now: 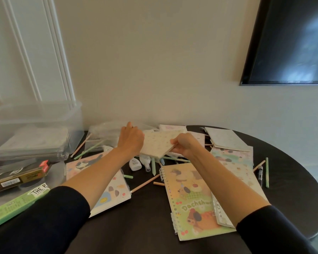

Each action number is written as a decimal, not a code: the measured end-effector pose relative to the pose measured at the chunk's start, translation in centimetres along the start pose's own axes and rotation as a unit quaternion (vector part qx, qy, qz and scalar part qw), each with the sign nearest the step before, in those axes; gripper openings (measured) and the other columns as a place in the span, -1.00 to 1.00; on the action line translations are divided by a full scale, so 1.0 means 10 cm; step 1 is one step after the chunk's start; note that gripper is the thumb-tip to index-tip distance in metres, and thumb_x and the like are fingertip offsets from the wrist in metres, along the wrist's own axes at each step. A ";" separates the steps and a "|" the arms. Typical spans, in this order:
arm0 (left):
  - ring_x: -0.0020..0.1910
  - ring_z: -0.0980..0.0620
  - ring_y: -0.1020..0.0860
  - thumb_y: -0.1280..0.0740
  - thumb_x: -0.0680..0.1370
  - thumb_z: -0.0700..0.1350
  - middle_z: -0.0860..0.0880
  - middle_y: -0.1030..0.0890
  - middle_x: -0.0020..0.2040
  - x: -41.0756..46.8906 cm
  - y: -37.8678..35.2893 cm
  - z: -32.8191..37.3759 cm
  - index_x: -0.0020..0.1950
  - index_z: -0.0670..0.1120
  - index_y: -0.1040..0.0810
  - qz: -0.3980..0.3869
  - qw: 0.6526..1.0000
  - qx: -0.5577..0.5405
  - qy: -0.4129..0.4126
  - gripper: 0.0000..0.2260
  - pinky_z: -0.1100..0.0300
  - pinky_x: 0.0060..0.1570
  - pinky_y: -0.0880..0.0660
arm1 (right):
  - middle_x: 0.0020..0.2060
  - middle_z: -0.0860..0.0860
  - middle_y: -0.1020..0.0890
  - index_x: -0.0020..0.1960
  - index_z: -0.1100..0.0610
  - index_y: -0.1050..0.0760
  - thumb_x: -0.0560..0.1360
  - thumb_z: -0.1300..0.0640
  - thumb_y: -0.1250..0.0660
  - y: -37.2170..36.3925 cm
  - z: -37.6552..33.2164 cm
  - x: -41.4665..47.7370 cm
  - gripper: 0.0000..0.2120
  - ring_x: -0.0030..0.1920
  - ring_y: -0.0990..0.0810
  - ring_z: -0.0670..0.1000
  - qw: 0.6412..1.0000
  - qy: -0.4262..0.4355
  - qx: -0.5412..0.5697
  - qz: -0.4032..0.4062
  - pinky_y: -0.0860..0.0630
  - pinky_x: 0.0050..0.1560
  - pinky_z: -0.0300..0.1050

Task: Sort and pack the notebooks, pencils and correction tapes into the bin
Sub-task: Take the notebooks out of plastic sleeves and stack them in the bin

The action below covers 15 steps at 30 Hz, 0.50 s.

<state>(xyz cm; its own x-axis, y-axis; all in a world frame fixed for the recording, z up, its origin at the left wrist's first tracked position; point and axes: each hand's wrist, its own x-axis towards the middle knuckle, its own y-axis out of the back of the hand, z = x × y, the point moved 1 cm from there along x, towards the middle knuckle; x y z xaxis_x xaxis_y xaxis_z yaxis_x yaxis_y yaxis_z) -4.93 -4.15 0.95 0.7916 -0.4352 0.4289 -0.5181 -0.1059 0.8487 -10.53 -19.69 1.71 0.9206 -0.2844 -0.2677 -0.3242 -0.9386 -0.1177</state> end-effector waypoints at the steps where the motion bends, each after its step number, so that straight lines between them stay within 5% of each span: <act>1: 0.00 -0.08 -0.37 -0.07 0.56 -0.30 -0.05 -0.54 -0.13 -0.02 -0.03 -0.01 -0.18 -0.10 -0.45 -0.008 1.000 -0.003 0.003 -0.77 0.15 -0.17 -0.23 | -0.14 0.15 -0.53 0.01 0.31 -0.40 0.49 0.46 -0.19 0.02 0.02 0.01 -0.86 -0.09 -0.56 0.09 0.999 0.000 -0.039 0.014 -0.53 -0.27 -0.10; 4: -0.02 -0.07 -0.40 -0.06 0.59 -0.27 -0.08 -0.55 -0.07 -0.11 -0.13 0.01 -0.13 -0.13 -0.50 -0.045 0.998 -0.035 0.013 -0.76 0.15 -0.15 -0.26 | -0.22 0.10 -0.54 -0.13 0.29 -0.47 0.42 0.38 -0.33 0.07 0.07 0.04 -0.94 -0.16 -0.49 0.01 0.984 0.034 -0.163 0.058 -0.40 -0.20 -0.16; 8: -0.13 -0.04 -0.40 -0.06 0.57 -0.29 -0.09 -0.55 -0.09 -0.16 -0.13 0.11 -0.15 -0.16 -0.49 -0.076 0.994 -0.076 0.034 -0.76 0.10 0.00 -0.35 | -0.14 0.21 -0.61 -0.09 0.32 -0.45 0.44 0.41 -0.29 0.02 0.12 0.05 -0.93 -0.24 -0.58 0.06 0.983 0.018 -0.178 0.028 -0.53 -0.36 -0.20; 10: 0.00 -0.07 -0.44 -0.08 0.56 -0.29 -0.05 -0.46 -0.20 -0.17 -0.12 0.13 -0.26 -0.11 -0.41 -0.069 0.995 -0.069 0.031 -0.76 -0.08 0.32 -0.19 | -0.23 0.19 -0.57 -0.13 0.32 -0.40 0.49 0.42 -0.22 0.02 0.11 0.01 -0.94 -0.30 -0.57 0.06 0.988 -0.029 -0.152 -0.006 -0.56 -0.47 -0.19; 12: 0.02 -0.06 -0.44 -0.10 0.55 -0.30 -0.01 -0.38 -0.28 -0.17 -0.10 0.13 -0.36 -0.10 -0.30 -0.066 0.996 -0.057 0.025 -0.72 -0.19 0.39 -0.01 | -0.29 0.17 -0.54 -0.14 0.32 -0.39 0.53 0.42 -0.18 0.05 0.10 -0.04 -0.91 -0.31 -0.56 0.05 0.988 -0.072 -0.134 -0.028 -0.56 -0.47 -0.21; 15: -0.10 -0.03 -0.42 -0.09 0.56 -0.30 0.01 -0.34 -0.36 -0.18 -0.05 0.11 -0.38 -0.09 -0.25 -0.063 0.996 -0.056 0.015 -0.69 -0.20 0.38 -0.04 | -0.08 0.23 -0.57 0.11 0.38 -0.41 0.52 0.46 -0.15 0.06 0.09 -0.06 -0.81 -0.01 -0.60 0.14 0.996 -0.067 -0.054 -0.012 -0.57 -0.40 -0.18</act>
<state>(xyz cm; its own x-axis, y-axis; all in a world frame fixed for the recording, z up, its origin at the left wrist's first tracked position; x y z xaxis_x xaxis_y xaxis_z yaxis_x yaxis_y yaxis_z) -6.44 -4.25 -0.59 0.8580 -0.3978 0.3250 -0.3762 -0.0559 0.9248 -11.44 -19.90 0.92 0.8881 -0.2404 -0.3916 -0.2708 -0.9623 -0.0234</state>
